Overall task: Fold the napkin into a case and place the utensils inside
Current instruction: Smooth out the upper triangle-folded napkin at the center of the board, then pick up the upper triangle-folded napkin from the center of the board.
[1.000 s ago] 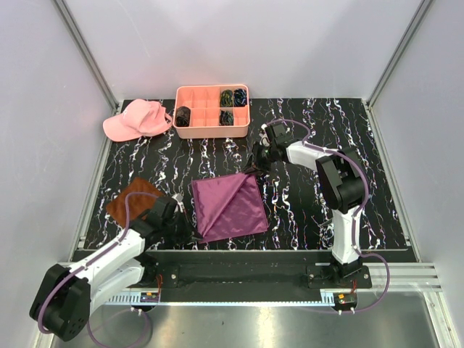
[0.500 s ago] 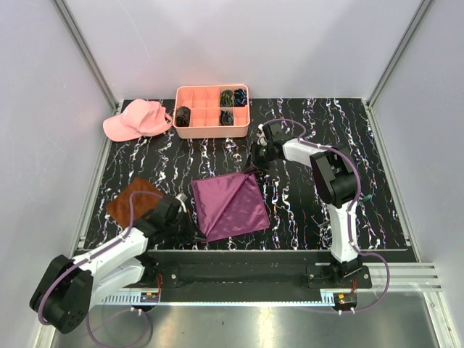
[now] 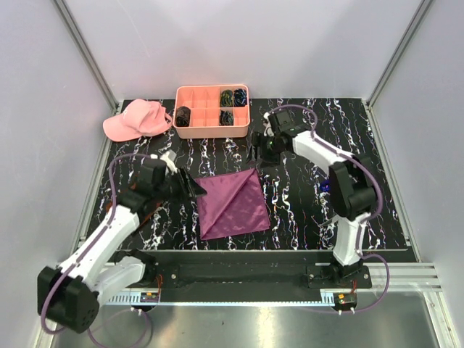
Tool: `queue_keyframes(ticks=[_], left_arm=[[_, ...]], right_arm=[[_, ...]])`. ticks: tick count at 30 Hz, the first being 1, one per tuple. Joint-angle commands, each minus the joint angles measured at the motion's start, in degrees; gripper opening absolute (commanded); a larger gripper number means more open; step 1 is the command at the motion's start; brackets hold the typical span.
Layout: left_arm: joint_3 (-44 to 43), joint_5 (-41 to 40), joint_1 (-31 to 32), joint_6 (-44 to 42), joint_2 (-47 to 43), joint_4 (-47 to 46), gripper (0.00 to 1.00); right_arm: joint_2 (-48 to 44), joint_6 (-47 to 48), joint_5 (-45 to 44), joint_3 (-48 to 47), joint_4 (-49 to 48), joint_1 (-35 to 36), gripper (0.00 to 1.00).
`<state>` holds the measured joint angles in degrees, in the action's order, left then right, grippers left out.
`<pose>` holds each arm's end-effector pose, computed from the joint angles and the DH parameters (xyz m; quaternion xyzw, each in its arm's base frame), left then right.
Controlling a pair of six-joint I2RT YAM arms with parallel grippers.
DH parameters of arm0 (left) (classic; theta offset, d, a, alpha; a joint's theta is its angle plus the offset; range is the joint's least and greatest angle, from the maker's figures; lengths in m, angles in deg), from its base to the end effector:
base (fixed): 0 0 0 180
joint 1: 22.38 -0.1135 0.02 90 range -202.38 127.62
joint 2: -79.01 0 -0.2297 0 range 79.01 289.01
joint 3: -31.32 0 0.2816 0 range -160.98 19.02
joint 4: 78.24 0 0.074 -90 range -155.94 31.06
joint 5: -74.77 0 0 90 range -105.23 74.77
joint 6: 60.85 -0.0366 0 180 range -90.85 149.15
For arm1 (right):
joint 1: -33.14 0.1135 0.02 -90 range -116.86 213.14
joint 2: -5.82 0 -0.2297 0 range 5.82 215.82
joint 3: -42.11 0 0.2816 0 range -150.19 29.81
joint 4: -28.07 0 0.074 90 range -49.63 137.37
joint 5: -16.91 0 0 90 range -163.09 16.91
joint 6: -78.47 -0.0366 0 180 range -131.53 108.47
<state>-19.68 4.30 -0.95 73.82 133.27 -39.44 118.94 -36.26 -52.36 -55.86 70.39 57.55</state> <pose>0.2259 -0.1018 0.2112 -0.1139 0.8959 -0.3483 0.2511 0.3955 0.1937 0.1599 -0.0478 0.9444 0.2716 0.1787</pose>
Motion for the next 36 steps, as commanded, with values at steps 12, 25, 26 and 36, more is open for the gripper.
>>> queue_keyframes(ticks=[12, 25, 26, 36], left_arm=[[-21.2, -6.2, -8.5, -13.9, 36.5, 1.8, 0.56], [-21.6, -11.7, -8.5, -11.4, 44.6, -3.1, 0.43], [-21.9, -11.9, -8.5, -11.6, 44.9, -3.5, 0.43], [-22.6, -11.5, -7.7, -12.7, 48.7, -5.0, 0.4]], right_arm=[[-20.1, -8.4, -3.3, 28.2, -14.0, 11.8, 0.52], [-19.4, -10.2, -7.5, 37.3, -17.9, 11.8, 0.22], [-19.2, -10.1, -7.7, 37.5, -17.9, 11.7, 0.21], [-16.3, -10.3, -8.5, 36.5, -17.6, 11.8, 0.17]])
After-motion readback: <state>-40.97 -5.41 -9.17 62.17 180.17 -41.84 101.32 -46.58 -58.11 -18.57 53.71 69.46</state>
